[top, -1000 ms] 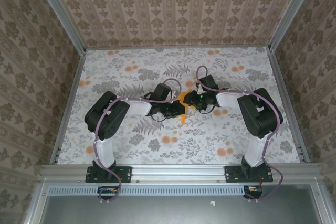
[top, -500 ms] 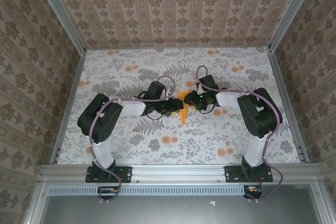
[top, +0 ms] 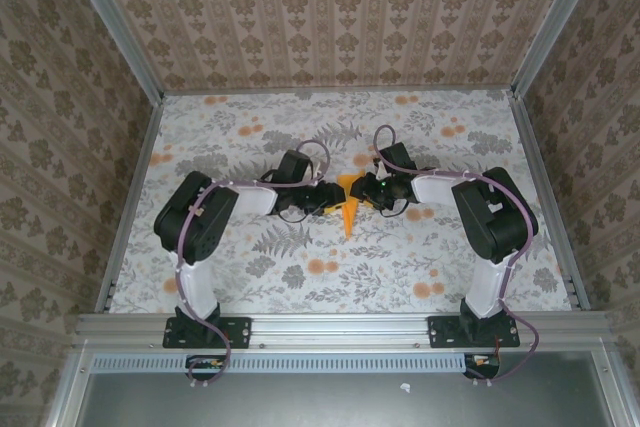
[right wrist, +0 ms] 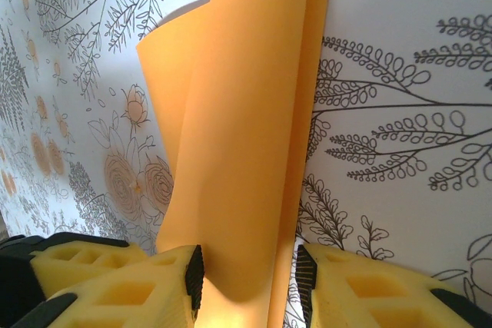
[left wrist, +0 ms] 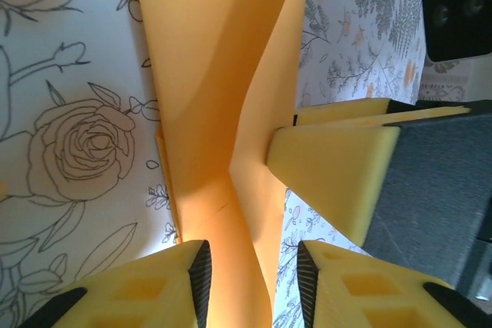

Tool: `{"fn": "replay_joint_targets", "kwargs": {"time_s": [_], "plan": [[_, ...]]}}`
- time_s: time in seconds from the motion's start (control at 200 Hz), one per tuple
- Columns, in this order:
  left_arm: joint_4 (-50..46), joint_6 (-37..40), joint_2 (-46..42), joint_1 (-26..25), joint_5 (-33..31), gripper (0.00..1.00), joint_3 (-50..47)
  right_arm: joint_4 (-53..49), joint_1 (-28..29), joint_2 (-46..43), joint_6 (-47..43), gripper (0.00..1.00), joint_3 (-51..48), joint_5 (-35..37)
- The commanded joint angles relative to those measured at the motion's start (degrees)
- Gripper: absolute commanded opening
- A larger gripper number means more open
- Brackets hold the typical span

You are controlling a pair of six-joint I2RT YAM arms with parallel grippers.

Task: Fold a paper plane with a square sheet of paper (fold left side to right side)
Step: Fold the wing for the fifth time at the center of the table.

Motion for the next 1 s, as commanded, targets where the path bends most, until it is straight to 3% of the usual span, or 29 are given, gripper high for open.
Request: {"fn": "replay_joint_targets", "kwargs": {"time_s": [0.0,0.28,0.485,0.6,0.995], "plan": [[1.4,-0.9,1.6,-0.4,1.8,0.35,2.0,-3.5,0.3,1.4,0.3,0.4,0.1,1.4],[2.8,-1.8,3.8,-1.0,2.2,0.29,3.4,-3.7,0.4,1.5,0.3,0.4,0.2,1.4],[1.4,-1.1,3.5,-1.0,0.5,0.09,3.4,-3.8,0.3,1.4,0.2,0.4,0.3,1.2],[-2.7,2.0,2.6,-0.8,-1.1,0.03,4.0,-3.7,0.3,1.0,-0.1,0.41,0.6,1.0],[-5.0,8.9,3.3,0.3,-1.2,0.0,5.2,-5.5,-1.4,-4.5,-3.8,0.48,0.2,1.8]]}}
